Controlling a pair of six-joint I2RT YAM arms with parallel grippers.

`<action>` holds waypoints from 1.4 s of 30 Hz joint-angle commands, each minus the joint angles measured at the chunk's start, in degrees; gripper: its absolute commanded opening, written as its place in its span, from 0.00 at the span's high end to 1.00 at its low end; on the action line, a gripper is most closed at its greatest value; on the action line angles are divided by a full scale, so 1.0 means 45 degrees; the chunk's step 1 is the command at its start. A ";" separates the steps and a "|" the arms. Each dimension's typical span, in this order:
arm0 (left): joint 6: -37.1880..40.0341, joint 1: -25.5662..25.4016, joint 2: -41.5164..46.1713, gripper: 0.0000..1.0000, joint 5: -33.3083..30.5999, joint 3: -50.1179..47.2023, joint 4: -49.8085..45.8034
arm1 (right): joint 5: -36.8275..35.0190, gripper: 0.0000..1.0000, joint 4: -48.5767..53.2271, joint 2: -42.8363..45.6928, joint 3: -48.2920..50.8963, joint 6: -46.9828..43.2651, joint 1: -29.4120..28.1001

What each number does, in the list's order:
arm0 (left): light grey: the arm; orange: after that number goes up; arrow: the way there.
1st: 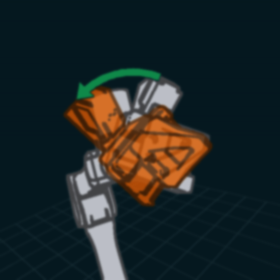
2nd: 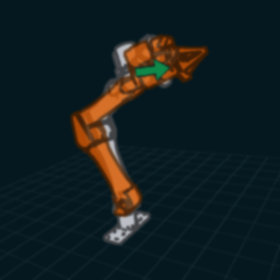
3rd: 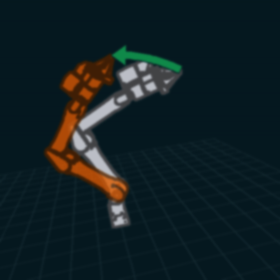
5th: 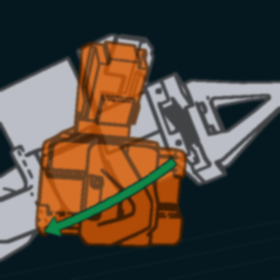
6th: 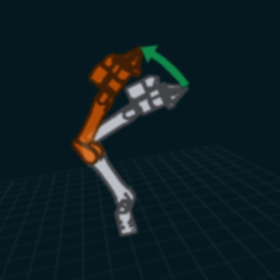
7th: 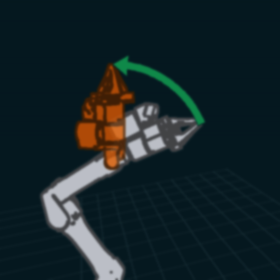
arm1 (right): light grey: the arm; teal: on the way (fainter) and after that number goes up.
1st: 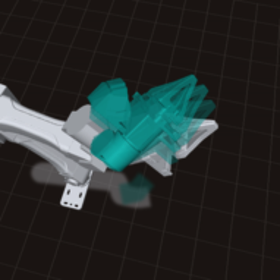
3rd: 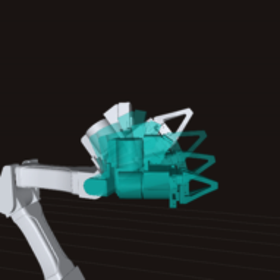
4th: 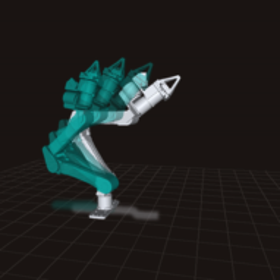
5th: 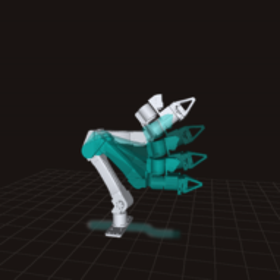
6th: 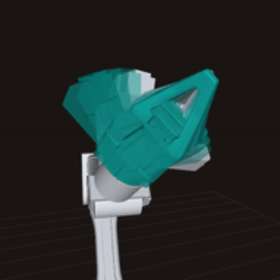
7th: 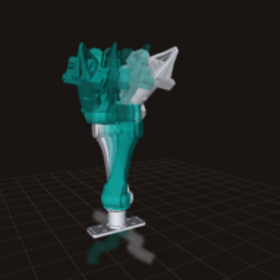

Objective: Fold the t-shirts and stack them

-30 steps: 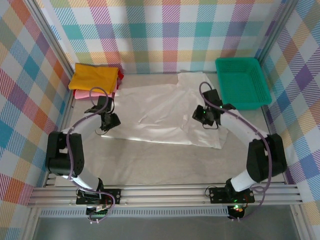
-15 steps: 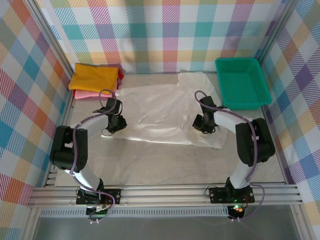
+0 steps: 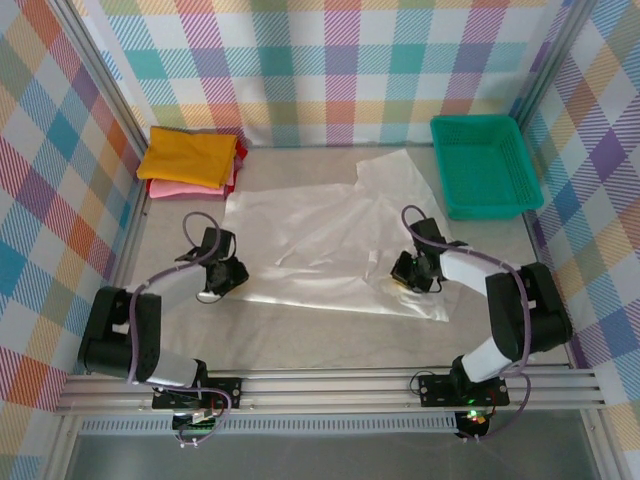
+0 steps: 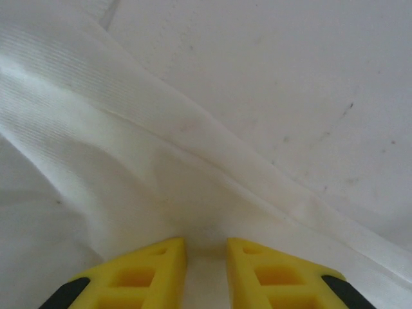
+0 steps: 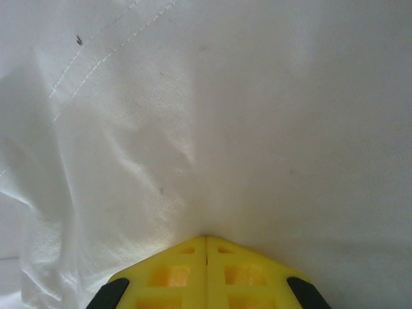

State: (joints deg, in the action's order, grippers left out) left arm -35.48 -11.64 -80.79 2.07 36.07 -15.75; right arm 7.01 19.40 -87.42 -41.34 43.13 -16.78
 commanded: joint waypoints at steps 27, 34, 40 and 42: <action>0.3708 0.2586 -0.7976 0.44 -0.0319 1.2891 -0.3679 | -0.0762 0.69 0.2955 -0.7915 -1.6381 -0.5166 0.1815; 0.3567 0.2586 -1.0001 0.34 -0.0114 1.4288 -0.3933 | -0.0596 0.59 0.4528 -1.1705 -2.1399 -0.5607 0.2155; 0.3624 0.2388 -1.0790 0.37 0.0565 1.4803 -0.3685 | -0.0295 0.45 0.5113 -1.4335 -2.4478 -0.5250 0.2617; 0.3619 0.2332 -1.0820 0.48 0.0587 1.4796 -0.3557 | -0.0222 0.42 0.4966 -1.4714 -2.4757 -0.5030 0.2667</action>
State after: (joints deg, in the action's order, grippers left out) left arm -19.97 -0.58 -128.86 2.94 101.16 -31.46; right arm 4.32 39.51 -151.30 -149.97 19.86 -5.28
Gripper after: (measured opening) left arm 0.572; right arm 0.574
